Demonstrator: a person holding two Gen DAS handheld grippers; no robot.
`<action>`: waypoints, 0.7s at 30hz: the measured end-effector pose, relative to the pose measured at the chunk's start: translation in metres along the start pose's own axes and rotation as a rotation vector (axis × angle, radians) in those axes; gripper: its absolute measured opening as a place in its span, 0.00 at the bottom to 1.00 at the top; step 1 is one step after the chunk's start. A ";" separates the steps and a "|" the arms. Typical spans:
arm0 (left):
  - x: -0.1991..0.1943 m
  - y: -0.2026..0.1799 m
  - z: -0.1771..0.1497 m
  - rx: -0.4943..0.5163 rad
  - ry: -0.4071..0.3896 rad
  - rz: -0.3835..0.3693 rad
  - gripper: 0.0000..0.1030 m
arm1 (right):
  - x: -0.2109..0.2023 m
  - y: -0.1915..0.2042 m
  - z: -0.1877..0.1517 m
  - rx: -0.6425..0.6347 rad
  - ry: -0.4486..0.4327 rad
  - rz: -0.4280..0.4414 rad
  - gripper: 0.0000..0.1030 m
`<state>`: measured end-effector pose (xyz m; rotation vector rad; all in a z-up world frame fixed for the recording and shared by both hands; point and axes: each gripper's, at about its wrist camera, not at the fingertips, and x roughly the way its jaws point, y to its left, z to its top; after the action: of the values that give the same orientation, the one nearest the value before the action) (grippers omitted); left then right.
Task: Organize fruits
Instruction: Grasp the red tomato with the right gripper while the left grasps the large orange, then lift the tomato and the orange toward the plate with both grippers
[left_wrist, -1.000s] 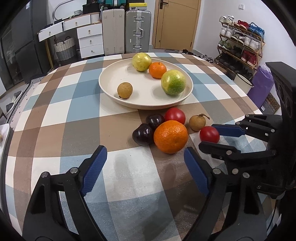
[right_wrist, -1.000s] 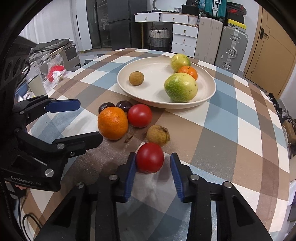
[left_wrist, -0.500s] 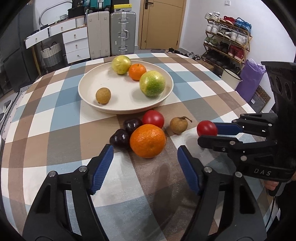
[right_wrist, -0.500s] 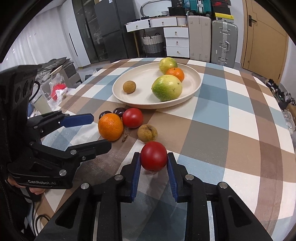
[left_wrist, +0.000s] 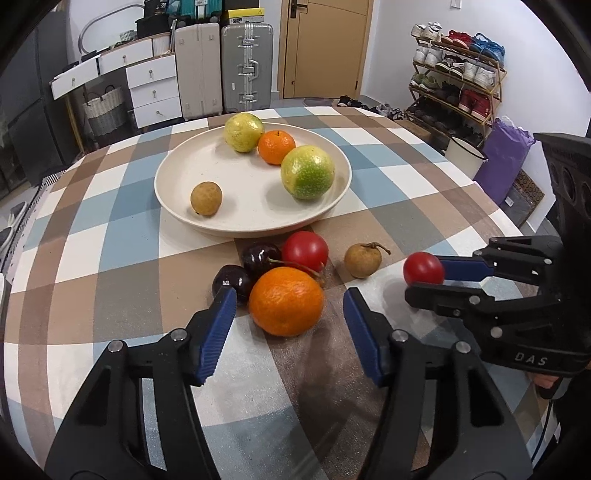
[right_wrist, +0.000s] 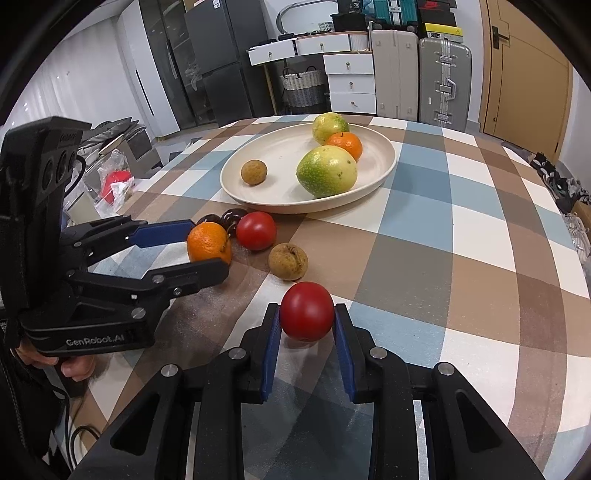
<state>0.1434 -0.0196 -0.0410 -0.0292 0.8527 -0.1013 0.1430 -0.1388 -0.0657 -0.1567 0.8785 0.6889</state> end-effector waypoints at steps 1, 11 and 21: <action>0.000 -0.001 0.000 0.003 -0.001 0.009 0.53 | 0.000 0.000 0.000 0.000 -0.001 0.000 0.28; -0.002 -0.001 -0.008 0.004 -0.004 0.024 0.36 | -0.001 -0.001 -0.002 0.011 -0.003 -0.007 0.28; -0.012 0.002 -0.016 -0.026 -0.017 -0.029 0.35 | -0.002 0.001 -0.003 0.013 -0.003 0.005 0.28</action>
<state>0.1232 -0.0166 -0.0423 -0.0666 0.8371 -0.1177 0.1397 -0.1405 -0.0667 -0.1420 0.8808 0.6878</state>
